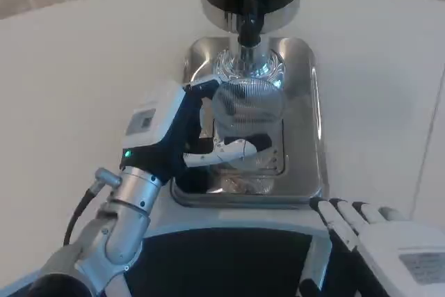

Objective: Grasp the cup under the faucet to collect the drink, then remove the cup.

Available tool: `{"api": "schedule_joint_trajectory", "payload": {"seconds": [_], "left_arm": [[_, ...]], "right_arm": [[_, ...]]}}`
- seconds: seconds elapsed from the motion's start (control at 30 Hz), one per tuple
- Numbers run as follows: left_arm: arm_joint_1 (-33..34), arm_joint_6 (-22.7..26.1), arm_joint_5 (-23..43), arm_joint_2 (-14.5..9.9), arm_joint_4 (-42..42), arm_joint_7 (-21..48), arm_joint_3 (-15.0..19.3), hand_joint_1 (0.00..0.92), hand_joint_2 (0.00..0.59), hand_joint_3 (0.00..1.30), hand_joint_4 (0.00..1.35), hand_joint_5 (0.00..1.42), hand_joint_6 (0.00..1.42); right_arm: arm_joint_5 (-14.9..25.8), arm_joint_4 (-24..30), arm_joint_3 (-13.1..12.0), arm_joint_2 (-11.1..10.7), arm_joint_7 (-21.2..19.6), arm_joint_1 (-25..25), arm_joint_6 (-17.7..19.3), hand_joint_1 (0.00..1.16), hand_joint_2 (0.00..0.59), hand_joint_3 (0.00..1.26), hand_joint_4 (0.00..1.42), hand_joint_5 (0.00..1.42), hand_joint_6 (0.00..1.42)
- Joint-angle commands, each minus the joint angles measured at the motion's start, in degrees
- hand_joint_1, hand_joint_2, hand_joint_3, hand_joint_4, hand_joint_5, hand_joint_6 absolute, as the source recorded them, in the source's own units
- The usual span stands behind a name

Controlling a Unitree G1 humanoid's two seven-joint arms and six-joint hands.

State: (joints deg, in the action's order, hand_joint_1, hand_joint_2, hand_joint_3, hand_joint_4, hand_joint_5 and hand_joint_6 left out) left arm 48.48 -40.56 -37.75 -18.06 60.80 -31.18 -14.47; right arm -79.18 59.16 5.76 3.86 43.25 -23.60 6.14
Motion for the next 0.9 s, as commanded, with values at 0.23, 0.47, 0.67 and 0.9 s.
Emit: {"api": "schedule_joint_trajectory", "payload": {"seconds": [0.23, 0.47, 0.67, 0.9], "left_arm": [[1.5, 3.9, 1.3, -0.7, -0.4, -0.4, -0.9, 0.272, 0.083, 0.30, 0.35, 0.79, 1.21], [1.6, 2.9, 1.8, -2.0, -0.9, 0.4, -1.0, 0.175, 0.042, 0.06, 0.09, 0.50, 0.90], [0.4, -0.8, 3.4, -4.1, -2.4, 1.8, -0.4, 0.108, 0.026, 0.00, 0.00, 0.39, 0.80], [-2.5, -5.2, 5.9, -8.4, -5.2, 3.2, 1.3, 0.083, 0.030, 0.00, 0.00, 0.38, 0.75]], "right_arm": [[1.8, 0.8, -0.7, 0.6, 0.1, -0.5, 0.7, 0.26, 0.471, 0.00, 0.00, 0.00, 0.00], [1.5, 0.8, -0.3, 0.7, 0.4, -0.1, 0.3, 0.26, 0.469, 0.00, 0.00, 0.00, 0.00], [0.9, 0.8, 0.1, 0.8, 0.9, 0.8, -0.4, 0.25, 0.469, 0.00, 0.00, 0.00, 0.00], [3.0, 0.8, -0.1, 1.2, -0.5, 1.9, -2.6, 0.26, 0.464, 0.00, 0.00, 0.00, 0.00]]}}
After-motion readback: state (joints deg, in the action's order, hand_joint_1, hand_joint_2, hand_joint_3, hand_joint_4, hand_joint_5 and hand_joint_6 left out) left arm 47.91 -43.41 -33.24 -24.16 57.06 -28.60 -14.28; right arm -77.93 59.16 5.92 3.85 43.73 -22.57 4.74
